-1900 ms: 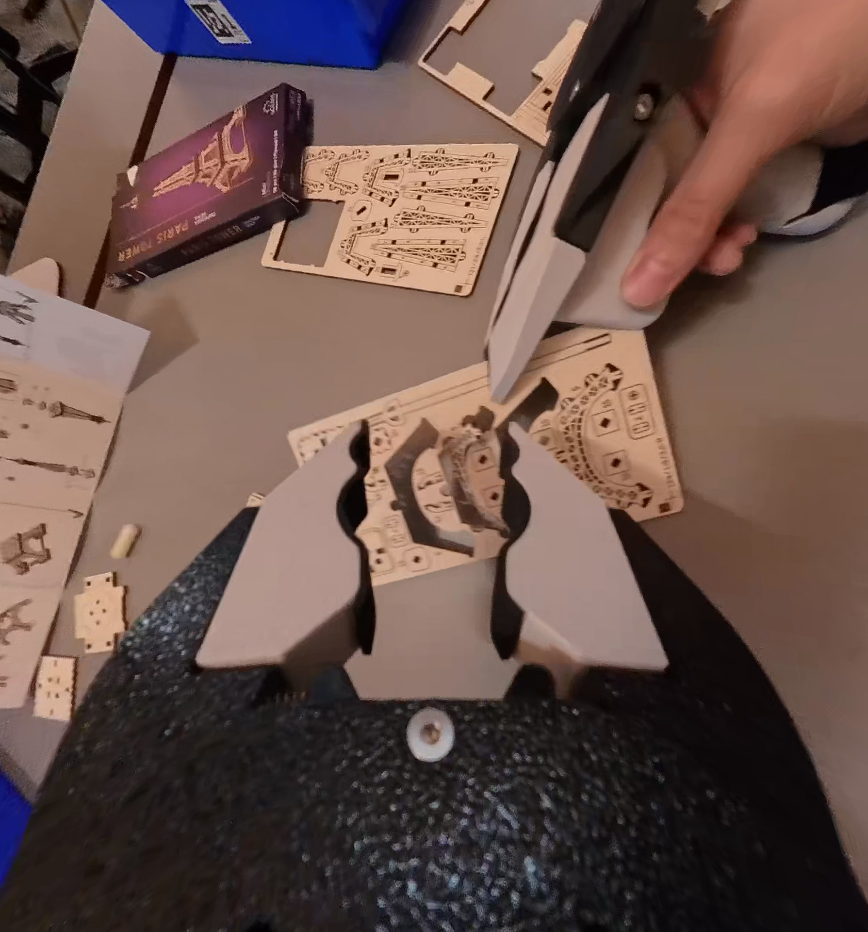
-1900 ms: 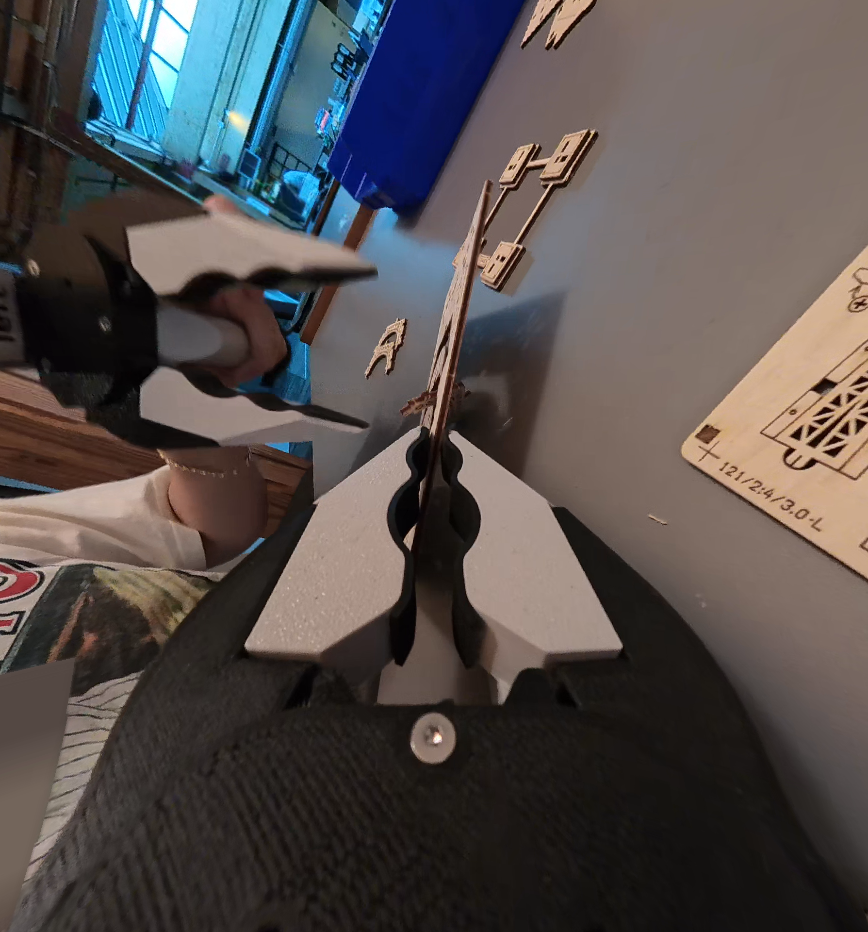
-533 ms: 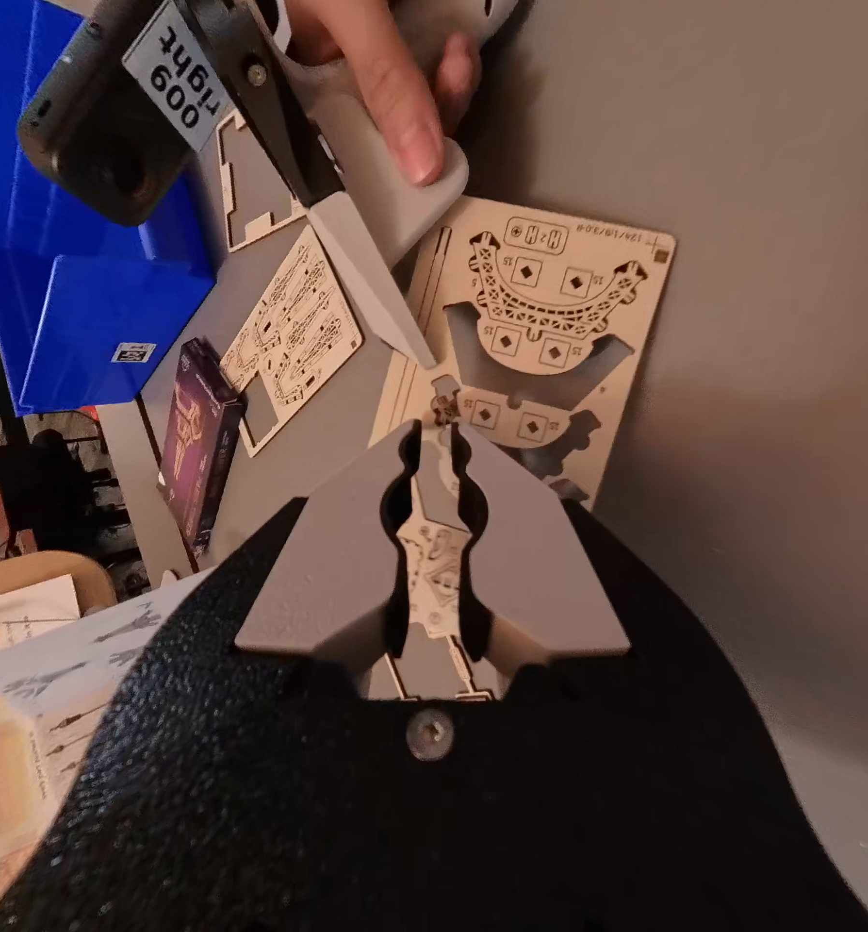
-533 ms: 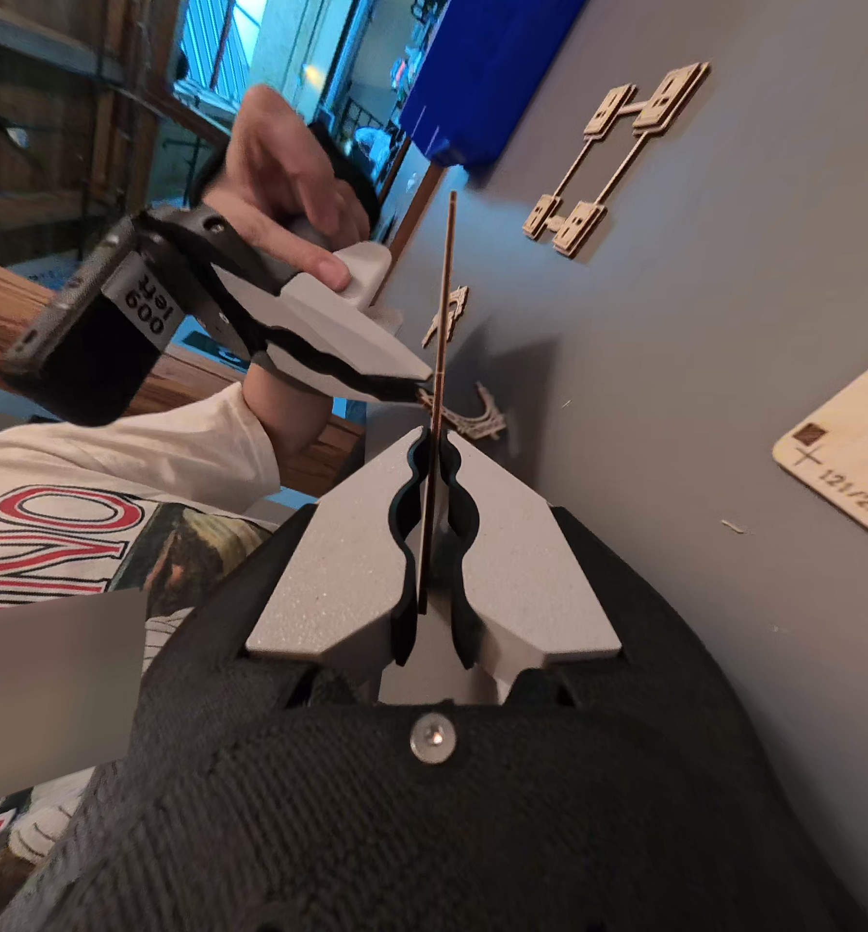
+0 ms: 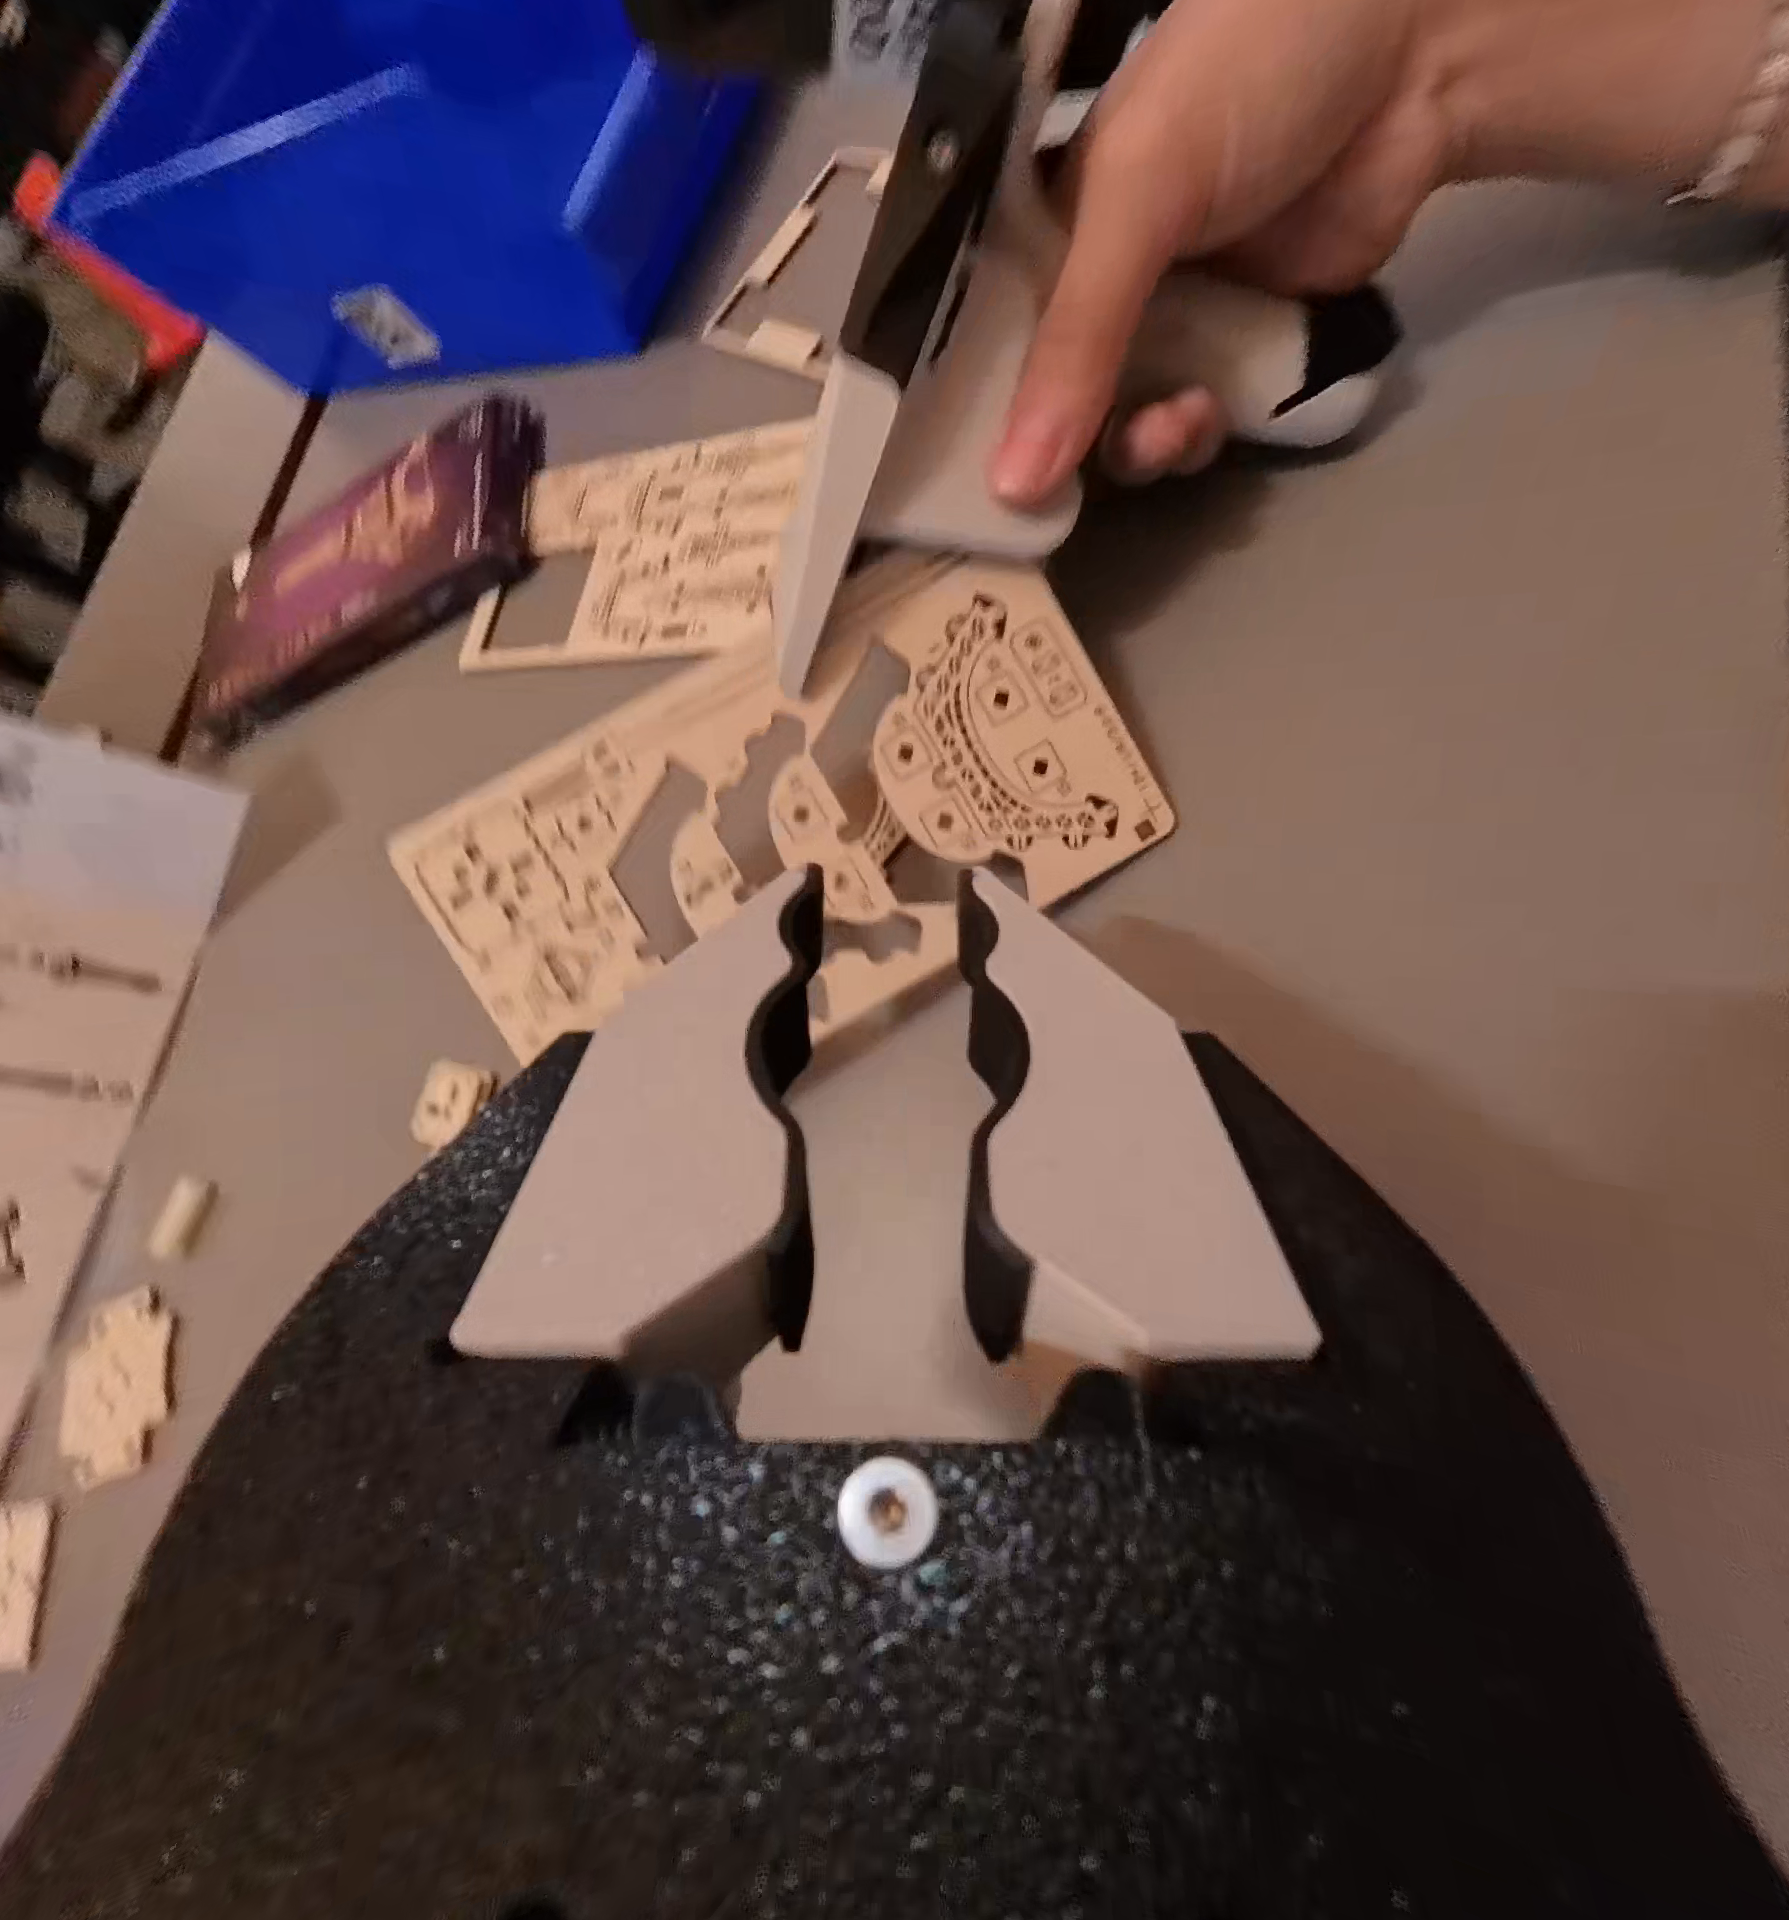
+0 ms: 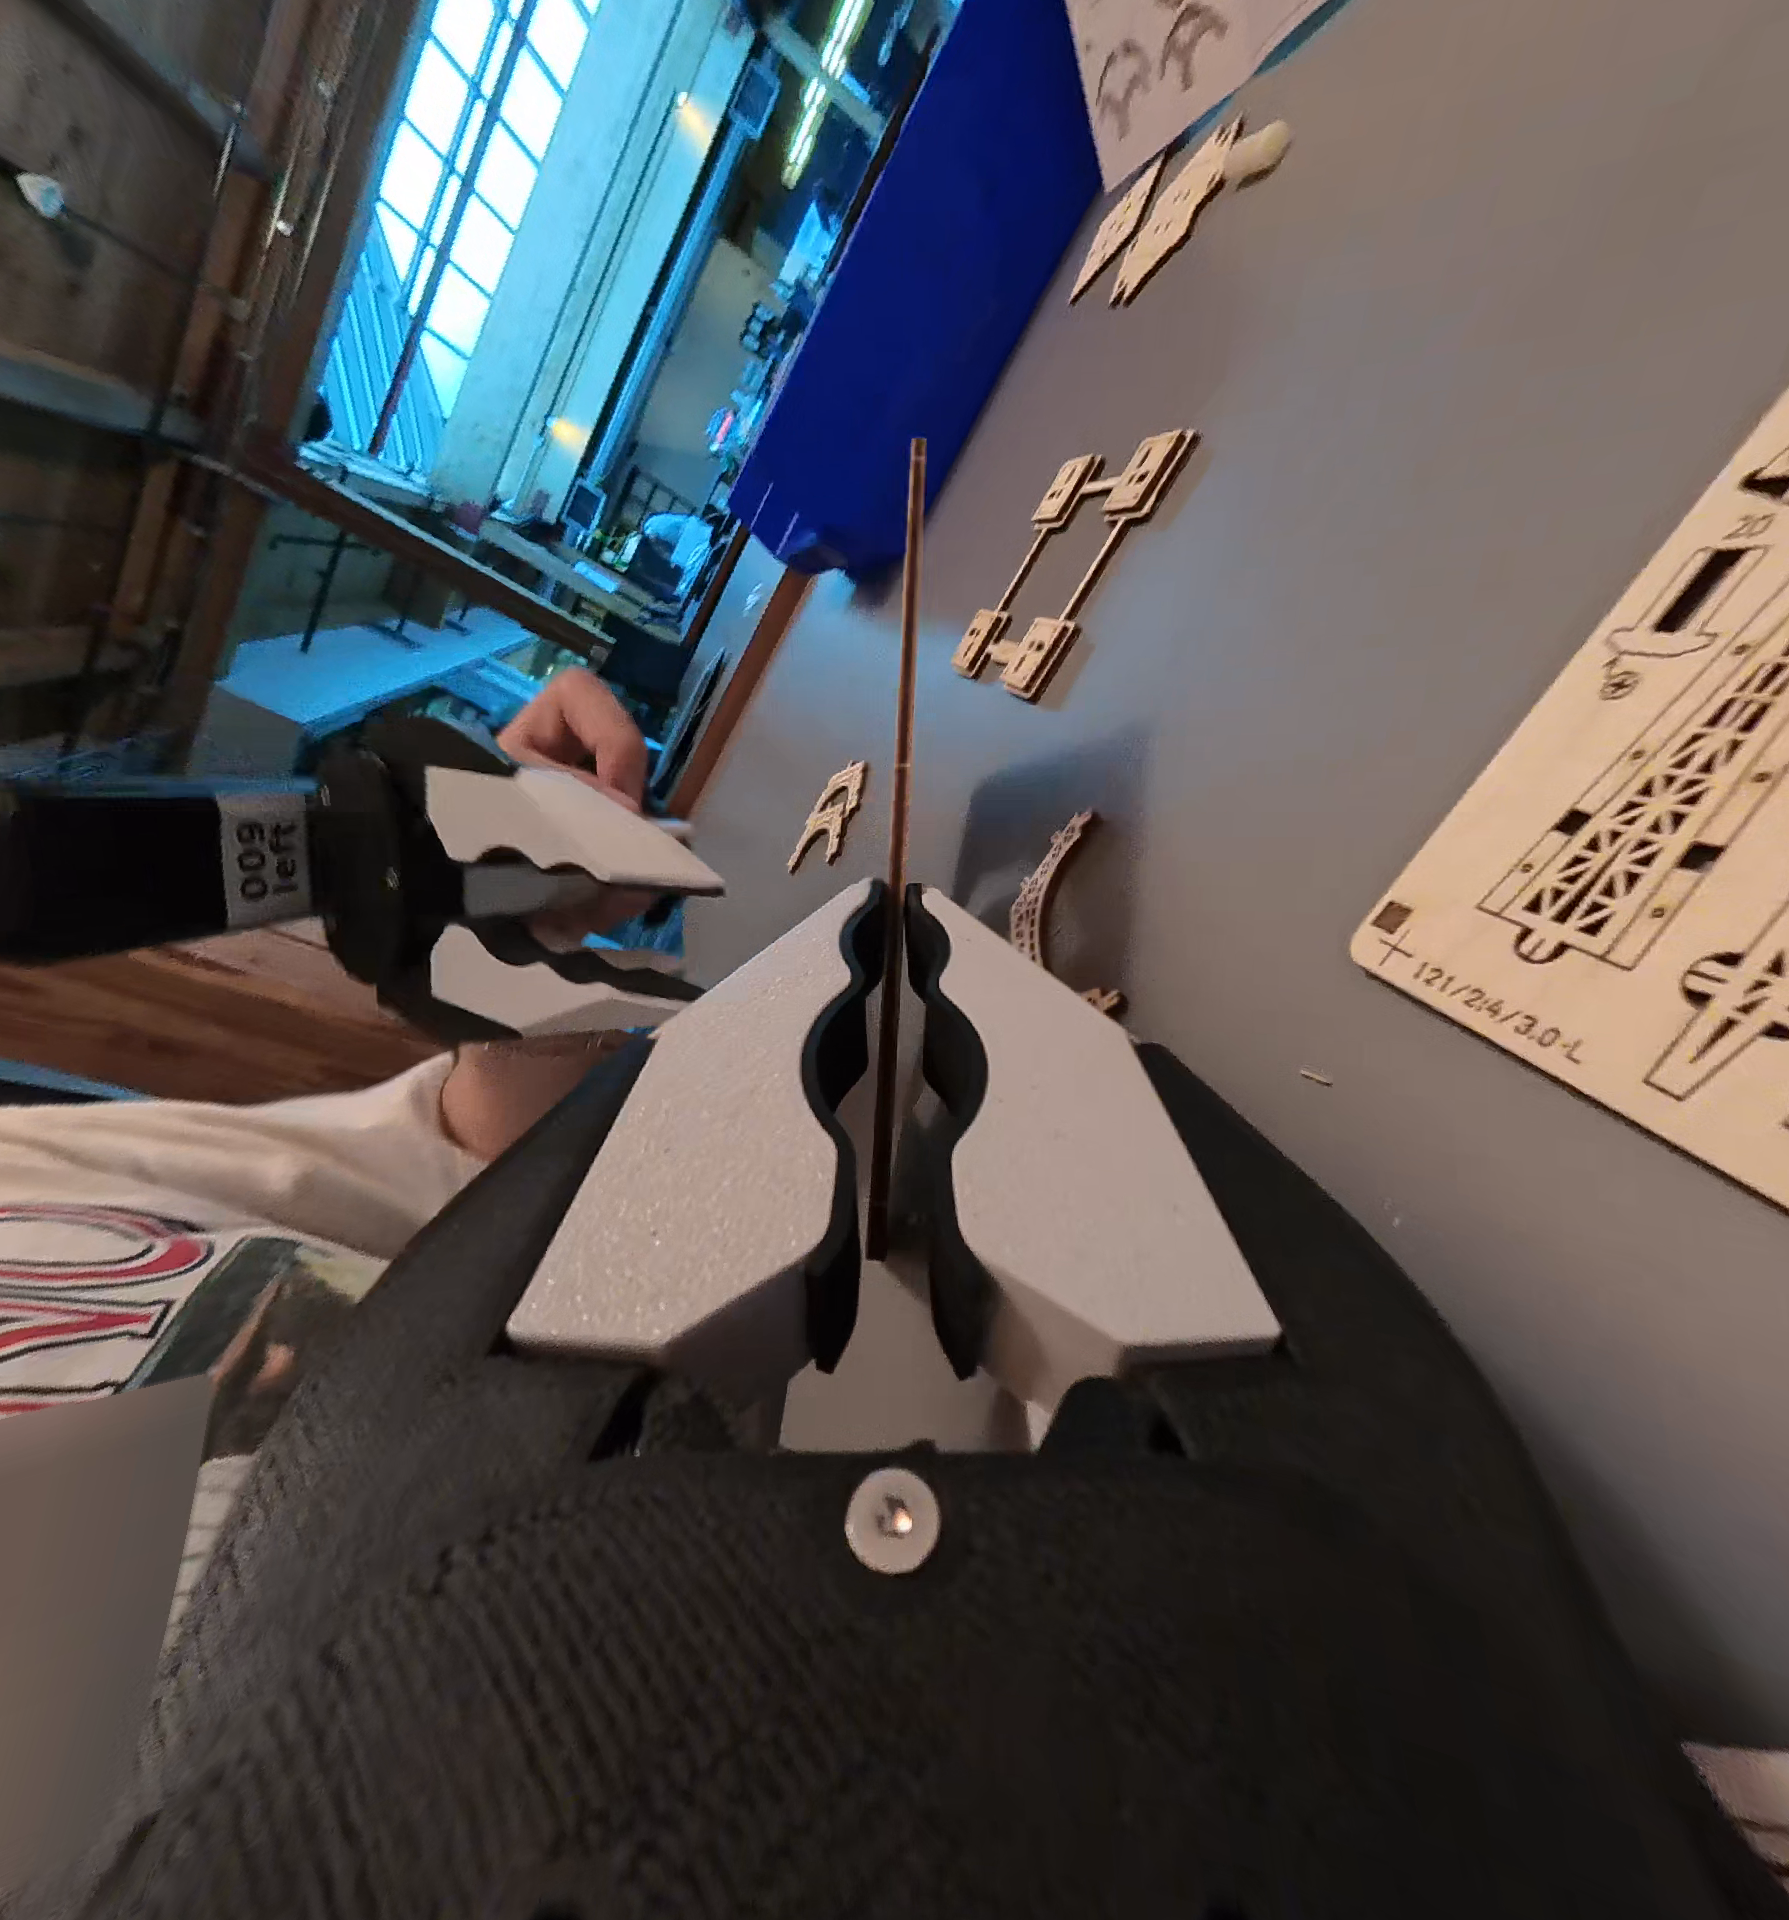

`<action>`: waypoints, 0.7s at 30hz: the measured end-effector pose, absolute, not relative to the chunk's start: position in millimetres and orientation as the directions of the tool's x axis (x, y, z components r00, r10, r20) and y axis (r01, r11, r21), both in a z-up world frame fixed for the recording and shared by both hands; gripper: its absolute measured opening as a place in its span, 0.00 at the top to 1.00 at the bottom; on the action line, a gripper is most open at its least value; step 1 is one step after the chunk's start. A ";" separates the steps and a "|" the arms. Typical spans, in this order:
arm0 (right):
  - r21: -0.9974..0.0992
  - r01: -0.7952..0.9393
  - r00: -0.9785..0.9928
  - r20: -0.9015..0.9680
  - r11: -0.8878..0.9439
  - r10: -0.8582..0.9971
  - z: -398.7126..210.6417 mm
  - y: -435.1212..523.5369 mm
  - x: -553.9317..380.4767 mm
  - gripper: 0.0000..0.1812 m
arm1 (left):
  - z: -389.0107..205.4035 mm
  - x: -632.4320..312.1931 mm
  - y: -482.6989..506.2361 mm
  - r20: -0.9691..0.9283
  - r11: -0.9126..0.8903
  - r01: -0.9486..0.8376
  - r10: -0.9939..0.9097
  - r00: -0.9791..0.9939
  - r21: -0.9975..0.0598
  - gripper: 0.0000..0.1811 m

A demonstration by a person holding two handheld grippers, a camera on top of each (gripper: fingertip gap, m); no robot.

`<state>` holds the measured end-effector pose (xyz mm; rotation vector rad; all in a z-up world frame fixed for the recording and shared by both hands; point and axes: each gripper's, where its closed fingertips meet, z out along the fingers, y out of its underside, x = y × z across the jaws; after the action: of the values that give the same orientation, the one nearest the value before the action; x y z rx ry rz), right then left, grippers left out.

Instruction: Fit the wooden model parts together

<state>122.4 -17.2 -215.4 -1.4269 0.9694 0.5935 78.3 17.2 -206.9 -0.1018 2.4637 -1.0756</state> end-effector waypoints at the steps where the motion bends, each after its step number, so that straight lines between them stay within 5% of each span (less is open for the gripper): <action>1: -0.547 -0.829 0.518 -0.829 0.116 -0.211 -214.5 -17.9 123.4 1.00 | -213.6 78.4 21.4 -0.362 0.703 0.061 -0.288 -0.887 -0.709 0.87; 5: -0.562 -0.818 0.537 -0.823 0.123 -0.185 -208.9 -12.8 116.5 1.00 | -232.0 77.3 35.5 -0.179 0.598 -0.219 -0.533 -0.827 -0.771 0.85; 8: -0.587 -0.800 0.574 -0.809 0.124 -0.125 -199.3 -9.5 108.9 1.00 | -231.6 72.5 43.5 0.142 0.299 -0.451 -0.682 -0.718 -0.841 0.83; 12: -0.507 -0.824 0.540 -0.837 0.253 0.083 -170.4 -14.0 108.4 0.99 | -222.4 49.7 30.8 0.519 0.040 -0.626 -0.518 -0.679 -0.779 0.83; 17: -0.503 -0.825 0.545 -0.830 0.258 0.122 -165.5 -8.1 104.1 0.99 | -190.3 48.9 18.7 0.661 -0.145 -0.651 -0.297 -0.689 -0.745 0.88; 18: -0.522 -0.809 0.565 -0.817 0.270 0.114 -163.9 -7.7 104.4 1.00 | -191.9 49.6 18.9 0.674 -0.141 -0.665 -0.285 -0.682 -0.733 0.97; 21: -0.535 -0.810 0.573 -0.810 0.242 0.127 -163.1 -6.6 98.2 0.99 | -200.0 52.0 23.4 0.660 -0.102 -0.667 -0.312 -0.683 -0.738 1.00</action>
<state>98.2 -6.6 -163.1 -1.1549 0.7235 0.7232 52.0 23.4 -200.0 -1.2882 2.2632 -2.2147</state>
